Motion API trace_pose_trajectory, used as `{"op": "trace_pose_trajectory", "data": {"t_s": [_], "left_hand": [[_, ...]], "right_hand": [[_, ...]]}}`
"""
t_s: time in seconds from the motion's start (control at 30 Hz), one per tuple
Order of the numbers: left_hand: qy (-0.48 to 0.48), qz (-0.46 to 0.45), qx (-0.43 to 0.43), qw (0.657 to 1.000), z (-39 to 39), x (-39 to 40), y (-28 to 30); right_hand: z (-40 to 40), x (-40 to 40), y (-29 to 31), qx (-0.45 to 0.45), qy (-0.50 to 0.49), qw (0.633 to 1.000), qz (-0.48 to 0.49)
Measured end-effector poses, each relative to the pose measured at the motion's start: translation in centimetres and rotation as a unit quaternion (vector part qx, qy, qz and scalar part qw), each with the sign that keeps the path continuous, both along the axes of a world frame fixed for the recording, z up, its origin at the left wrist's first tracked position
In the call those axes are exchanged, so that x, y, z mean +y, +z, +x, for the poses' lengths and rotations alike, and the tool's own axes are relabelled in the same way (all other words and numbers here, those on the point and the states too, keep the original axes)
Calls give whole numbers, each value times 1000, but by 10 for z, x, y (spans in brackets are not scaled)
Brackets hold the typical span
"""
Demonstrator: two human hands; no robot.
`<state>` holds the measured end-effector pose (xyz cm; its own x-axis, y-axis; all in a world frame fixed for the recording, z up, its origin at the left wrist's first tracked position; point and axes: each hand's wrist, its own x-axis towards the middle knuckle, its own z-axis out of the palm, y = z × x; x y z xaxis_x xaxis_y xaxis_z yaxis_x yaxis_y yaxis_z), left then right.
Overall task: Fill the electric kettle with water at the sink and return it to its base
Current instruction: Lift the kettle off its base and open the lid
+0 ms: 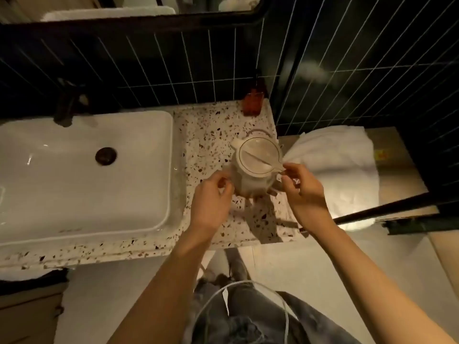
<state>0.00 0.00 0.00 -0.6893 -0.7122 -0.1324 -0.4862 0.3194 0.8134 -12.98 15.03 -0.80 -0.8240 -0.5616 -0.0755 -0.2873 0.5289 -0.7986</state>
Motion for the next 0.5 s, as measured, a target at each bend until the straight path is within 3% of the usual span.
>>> {"op": "trace_pose_trajectory", "data": {"t_s": [0.1,0.17,0.3,0.5], "left_hand": [[8,52,12,999,-27,-13,-3],[36,136,29,990,-44,-21,-9],[123,291,7,949,-71,-38,-29],[92,412,-38,906,-84,-49,-47]], "right_hand": [[-14,-2,-5,50,-64,997,10],[-20,0,-13,65,-77,994,29],[-29,-4,-25,-4,-99,992,81],[-37,-13,-44,-141,-117,981,56]]}}
